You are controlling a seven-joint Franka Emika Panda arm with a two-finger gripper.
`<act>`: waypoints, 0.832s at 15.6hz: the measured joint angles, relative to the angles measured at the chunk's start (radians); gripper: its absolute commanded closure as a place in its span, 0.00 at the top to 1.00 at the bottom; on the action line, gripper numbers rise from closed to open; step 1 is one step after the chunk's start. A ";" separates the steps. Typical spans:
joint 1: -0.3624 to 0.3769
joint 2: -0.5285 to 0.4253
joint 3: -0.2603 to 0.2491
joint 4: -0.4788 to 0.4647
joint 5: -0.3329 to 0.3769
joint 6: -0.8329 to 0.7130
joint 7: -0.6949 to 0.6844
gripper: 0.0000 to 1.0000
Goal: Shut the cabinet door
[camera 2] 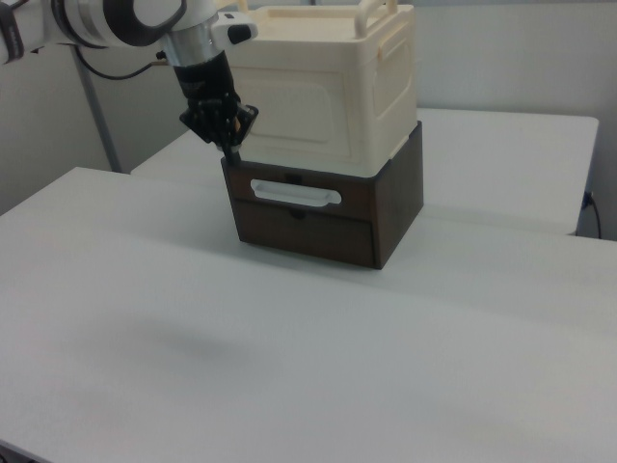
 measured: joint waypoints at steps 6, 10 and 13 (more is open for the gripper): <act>0.045 -0.001 0.000 -0.014 -0.045 -0.097 0.073 0.07; 0.062 -0.008 0.000 -0.045 -0.048 -0.097 0.091 0.19; 0.062 -0.010 0.000 -0.056 -0.048 -0.097 0.110 0.55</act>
